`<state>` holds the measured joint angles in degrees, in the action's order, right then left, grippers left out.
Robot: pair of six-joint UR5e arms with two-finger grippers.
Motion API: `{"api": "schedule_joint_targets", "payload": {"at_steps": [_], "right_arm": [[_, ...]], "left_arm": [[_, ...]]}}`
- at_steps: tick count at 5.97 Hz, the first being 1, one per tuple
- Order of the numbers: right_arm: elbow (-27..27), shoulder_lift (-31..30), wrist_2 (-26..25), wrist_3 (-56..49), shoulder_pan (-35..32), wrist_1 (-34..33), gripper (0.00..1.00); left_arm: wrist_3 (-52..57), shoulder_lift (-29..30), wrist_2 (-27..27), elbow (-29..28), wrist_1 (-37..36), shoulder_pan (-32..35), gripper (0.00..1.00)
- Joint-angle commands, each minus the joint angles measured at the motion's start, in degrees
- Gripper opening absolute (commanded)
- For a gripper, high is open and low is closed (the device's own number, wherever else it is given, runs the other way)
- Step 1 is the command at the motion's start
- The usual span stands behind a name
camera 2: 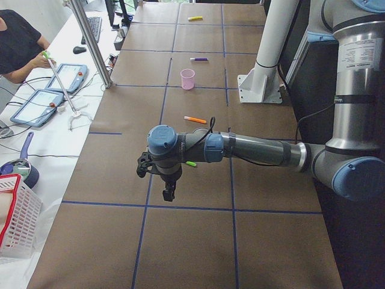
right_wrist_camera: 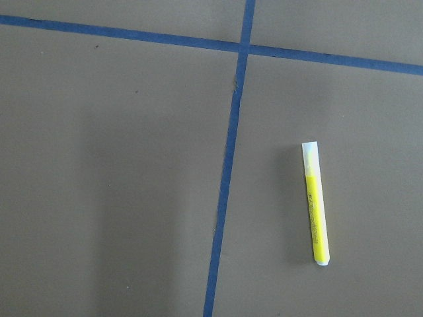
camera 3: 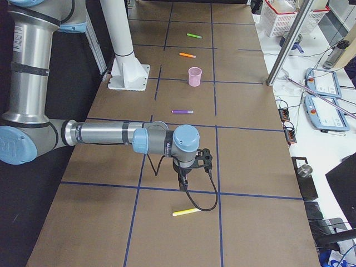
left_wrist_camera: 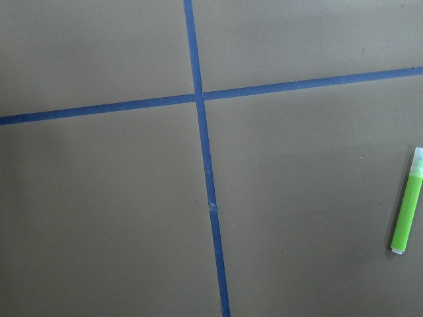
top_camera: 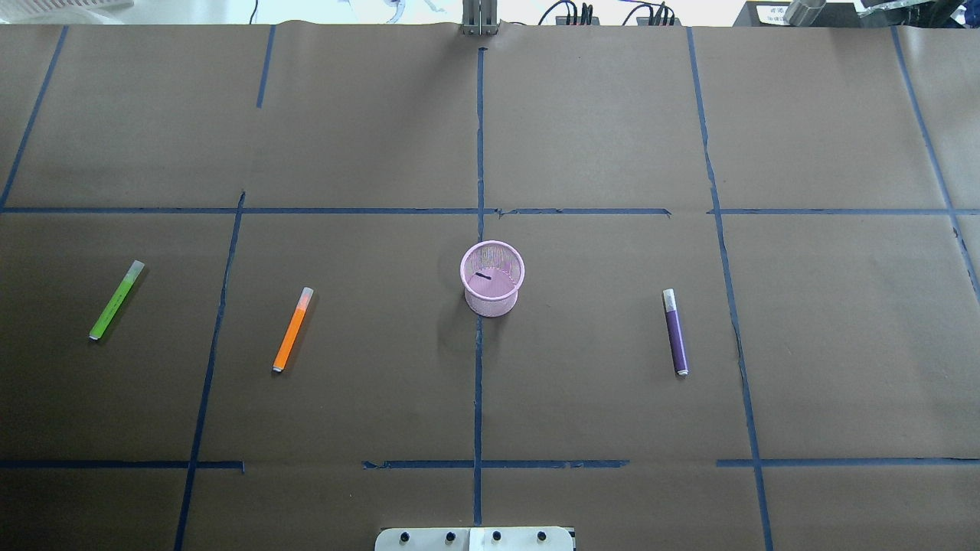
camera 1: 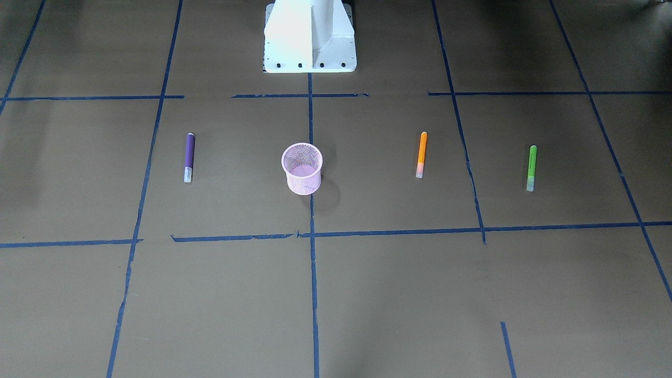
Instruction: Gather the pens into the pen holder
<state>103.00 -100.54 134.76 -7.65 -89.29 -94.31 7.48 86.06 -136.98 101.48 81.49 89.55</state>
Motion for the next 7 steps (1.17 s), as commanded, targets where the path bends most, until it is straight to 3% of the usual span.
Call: {"api": "schedule_joint_targets", "payload": {"at_steps": [1, 4, 6, 7], "right_arm": [[0.09, -0.27, 0.07, 0.01, -0.01, 0.00, 1.00], [0.44, -0.89, -0.02, -0.08, 0.08, 0.09, 1.00], [0.27, -0.89, 0.07, 0.09, 0.08, 0.09, 1.00], [0.35, -0.89, 0.07, 0.10, 0.08, 0.09, 1.00]], "left_arm": [[-0.10, -0.80, -0.30, 0.30, -0.18, -0.07, 1.00], [0.08, -0.80, -0.30, 0.91, 0.60, -0.07, 1.00], [-0.10, -2.64, -0.39, 4.59, 0.52, -0.51, 1.00], [-0.10, -2.56, -0.48, 4.61, 0.60, -3.47, 1.00]]}}
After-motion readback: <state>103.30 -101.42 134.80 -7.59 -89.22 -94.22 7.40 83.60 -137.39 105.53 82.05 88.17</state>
